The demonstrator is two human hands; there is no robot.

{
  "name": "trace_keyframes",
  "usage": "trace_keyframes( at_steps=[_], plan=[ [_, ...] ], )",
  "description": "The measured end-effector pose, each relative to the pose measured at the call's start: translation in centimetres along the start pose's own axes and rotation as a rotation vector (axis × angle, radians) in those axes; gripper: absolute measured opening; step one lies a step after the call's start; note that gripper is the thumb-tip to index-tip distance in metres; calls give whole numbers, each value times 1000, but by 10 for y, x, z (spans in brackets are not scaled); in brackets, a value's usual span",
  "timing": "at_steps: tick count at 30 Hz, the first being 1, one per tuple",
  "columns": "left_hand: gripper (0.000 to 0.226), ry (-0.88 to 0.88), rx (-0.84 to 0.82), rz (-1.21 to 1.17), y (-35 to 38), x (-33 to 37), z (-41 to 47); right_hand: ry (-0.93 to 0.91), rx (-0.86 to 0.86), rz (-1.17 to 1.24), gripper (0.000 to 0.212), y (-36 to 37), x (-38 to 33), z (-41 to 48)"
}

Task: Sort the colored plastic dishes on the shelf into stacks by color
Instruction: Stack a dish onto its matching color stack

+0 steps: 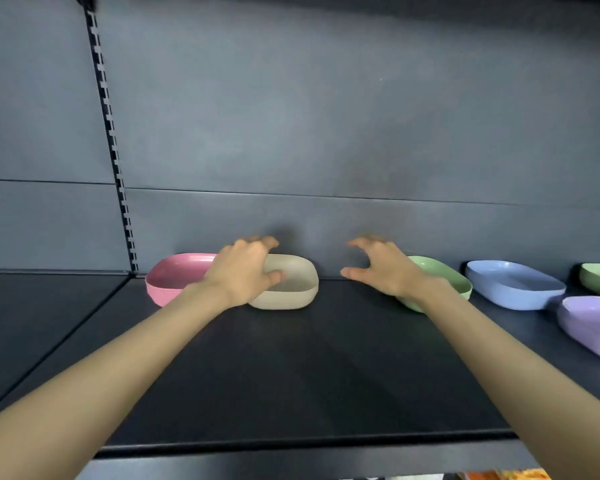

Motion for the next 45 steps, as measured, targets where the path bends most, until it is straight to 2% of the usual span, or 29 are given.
trace_keyframes(
  at_steps=[9,15,22,28,40,45],
  plan=[
    [69,219,45,177,-30,86,58,26,150,-87,62,-91,54,-14],
    [76,247,84,217,-28,143,82,16,214,-109,60,-133,109,-25],
    [77,175,60,200,1,210,94,-18,149,-117,62,-144,182,-34],
    [76,50,-1,172,31,233,90,-105,43,-98,62,-127,213,-32],
    [78,-113,-83,78,92,223,91,-163,-81,-31,67,-84,235,-7],
    [84,-221,-77,-123,118,208,94,-161,-141,-21,64,-66,237,8]
  ],
)
Point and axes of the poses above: each hand's wrist, its own z-axis towards the middle knuckle, its own y-axis out of the palm, x = y × z, the point moved 3 cm from there along z, towards the middle knuckle, and after that the axes turned 12 degrees about y, right-handed, at the moved point
